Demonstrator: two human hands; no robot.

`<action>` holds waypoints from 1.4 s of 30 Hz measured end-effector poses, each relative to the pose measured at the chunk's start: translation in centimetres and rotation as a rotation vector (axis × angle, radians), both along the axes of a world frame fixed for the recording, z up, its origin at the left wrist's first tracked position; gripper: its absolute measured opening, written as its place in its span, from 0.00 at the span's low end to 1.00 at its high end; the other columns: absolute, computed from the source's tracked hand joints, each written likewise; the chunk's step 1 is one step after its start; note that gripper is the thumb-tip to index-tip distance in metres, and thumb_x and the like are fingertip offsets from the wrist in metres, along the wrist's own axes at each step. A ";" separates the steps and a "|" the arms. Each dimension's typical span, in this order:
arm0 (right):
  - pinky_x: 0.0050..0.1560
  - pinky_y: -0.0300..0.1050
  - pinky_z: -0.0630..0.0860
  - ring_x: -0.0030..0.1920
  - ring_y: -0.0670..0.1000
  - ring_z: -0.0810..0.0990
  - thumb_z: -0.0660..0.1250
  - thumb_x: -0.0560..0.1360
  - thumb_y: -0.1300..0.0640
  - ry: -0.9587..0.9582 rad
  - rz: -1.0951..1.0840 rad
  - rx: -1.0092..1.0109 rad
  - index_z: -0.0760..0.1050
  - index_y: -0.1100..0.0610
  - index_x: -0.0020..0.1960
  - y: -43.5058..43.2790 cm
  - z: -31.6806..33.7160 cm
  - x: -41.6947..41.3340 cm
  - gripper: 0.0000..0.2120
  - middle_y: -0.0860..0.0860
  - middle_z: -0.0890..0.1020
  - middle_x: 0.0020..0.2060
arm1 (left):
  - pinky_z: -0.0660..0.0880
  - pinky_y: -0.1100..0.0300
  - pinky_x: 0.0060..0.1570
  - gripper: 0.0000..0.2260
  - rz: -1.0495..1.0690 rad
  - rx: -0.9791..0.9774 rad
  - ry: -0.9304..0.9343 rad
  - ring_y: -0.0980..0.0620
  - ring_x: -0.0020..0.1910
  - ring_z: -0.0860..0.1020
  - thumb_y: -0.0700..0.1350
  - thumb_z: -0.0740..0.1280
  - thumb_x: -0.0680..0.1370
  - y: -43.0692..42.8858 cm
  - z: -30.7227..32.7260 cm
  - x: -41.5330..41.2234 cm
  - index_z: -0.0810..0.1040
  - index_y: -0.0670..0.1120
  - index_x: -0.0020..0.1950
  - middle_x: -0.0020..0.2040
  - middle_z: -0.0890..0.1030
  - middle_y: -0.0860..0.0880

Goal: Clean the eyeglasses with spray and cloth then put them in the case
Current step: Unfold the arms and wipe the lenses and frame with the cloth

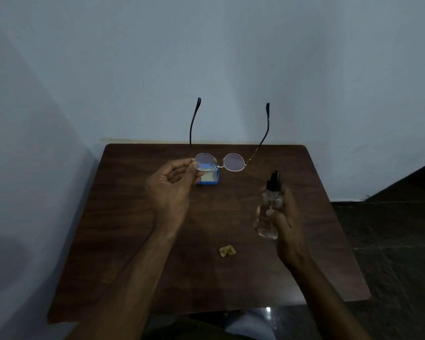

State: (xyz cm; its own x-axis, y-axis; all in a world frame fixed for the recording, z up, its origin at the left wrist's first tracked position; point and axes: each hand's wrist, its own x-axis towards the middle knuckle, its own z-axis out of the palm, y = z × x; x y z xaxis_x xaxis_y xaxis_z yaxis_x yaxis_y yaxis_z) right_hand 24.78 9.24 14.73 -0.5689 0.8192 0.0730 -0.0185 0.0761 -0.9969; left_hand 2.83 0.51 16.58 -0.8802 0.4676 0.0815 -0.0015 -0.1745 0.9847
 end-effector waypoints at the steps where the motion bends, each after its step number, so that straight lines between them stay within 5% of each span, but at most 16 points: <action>1: 0.37 0.54 0.78 0.38 0.61 0.76 0.64 0.74 0.49 0.024 0.014 -0.004 0.75 0.53 0.61 0.2 1.1 -0.4 0.17 0.65 0.75 0.42 | 0.87 0.56 0.46 0.09 0.007 -0.015 0.015 0.46 0.44 0.89 0.37 0.77 0.78 0.0 0.0 0.0 0.86 0.38 0.57 0.47 0.89 0.43; 5: 0.30 0.46 0.77 0.33 0.56 0.76 0.66 0.78 0.44 0.045 0.019 -0.048 0.76 0.57 0.59 0.2 4.1 -2.0 0.18 0.62 0.75 0.40 | 0.87 0.55 0.45 0.09 0.032 -0.052 0.053 0.49 0.43 0.89 0.39 0.77 0.78 -0.2 0.4 0.0 0.87 0.40 0.57 0.45 0.89 0.46; 10: 0.31 0.49 0.78 0.32 0.58 0.80 0.63 0.81 0.49 -0.014 0.072 -0.056 0.75 0.52 0.65 0.0 4.7 -2.7 0.14 0.58 0.81 0.39 | 0.87 0.54 0.45 0.08 0.048 -0.064 0.063 0.50 0.43 0.89 0.40 0.78 0.77 -0.6 1.1 -0.2 0.87 0.41 0.56 0.44 0.89 0.48; 13: 0.37 0.41 0.81 0.38 0.49 0.83 0.68 0.82 0.53 -0.226 0.013 0.299 0.66 0.42 0.76 0.2 5.4 -3.0 0.25 0.52 0.82 0.46 | 0.87 0.56 0.44 0.08 0.056 -0.074 0.083 0.52 0.42 0.89 0.40 0.78 0.77 -0.9 1.3 -0.3 0.87 0.42 0.56 0.44 0.89 0.49; 17: 0.40 0.27 0.72 0.46 0.40 0.80 0.71 0.80 0.56 -0.544 0.008 0.690 0.55 0.39 0.82 0.8 6.1 -4.1 0.38 0.45 0.78 0.64 | 0.86 0.57 0.44 0.09 0.066 -0.098 0.104 0.53 0.42 0.89 0.39 0.78 0.77 -1.3 1.3 -0.3 0.87 0.41 0.57 0.45 0.89 0.48; 19: 0.39 0.29 0.66 0.47 0.41 0.77 0.69 0.81 0.55 -0.661 0.008 0.776 0.55 0.40 0.83 1.1 6.5 -4.7 0.36 0.46 0.77 0.63 | 0.86 0.57 0.44 0.09 0.067 -0.094 0.088 0.52 0.43 0.89 0.39 0.78 0.77 -1.5 1.2 -0.3 0.87 0.41 0.57 0.45 0.89 0.48; 24: 0.42 0.45 0.72 0.50 0.51 0.81 0.67 0.81 0.54 -0.767 0.022 0.810 0.59 0.43 0.81 1.6 6.3 -5.2 0.32 0.50 0.78 0.63 | 0.86 0.59 0.43 0.09 0.071 -0.129 0.075 0.54 0.44 0.89 0.41 0.78 0.77 -1.6 0.9 -0.2 0.87 0.43 0.57 0.46 0.89 0.49; 37: 0.36 0.47 0.79 0.44 0.52 0.82 0.69 0.80 0.55 -0.768 -0.033 0.854 0.58 0.41 0.79 1.0 5.7 -5.8 0.33 0.48 0.78 0.63 | 0.86 0.58 0.43 0.10 0.087 -0.143 0.061 0.53 0.45 0.89 0.41 0.78 0.77 -1.6 1.0 -0.4 0.86 0.43 0.57 0.47 0.89 0.48; 42: 0.33 0.41 0.68 0.36 0.49 0.73 0.70 0.79 0.56 -0.844 -0.139 0.945 0.61 0.42 0.79 1.0 5.6 -6.0 0.32 0.49 0.78 0.55 | 0.87 0.56 0.44 0.10 0.097 -0.126 0.058 0.53 0.43 0.89 0.41 0.78 0.77 -1.6 1.1 -0.3 0.87 0.42 0.57 0.46 0.89 0.49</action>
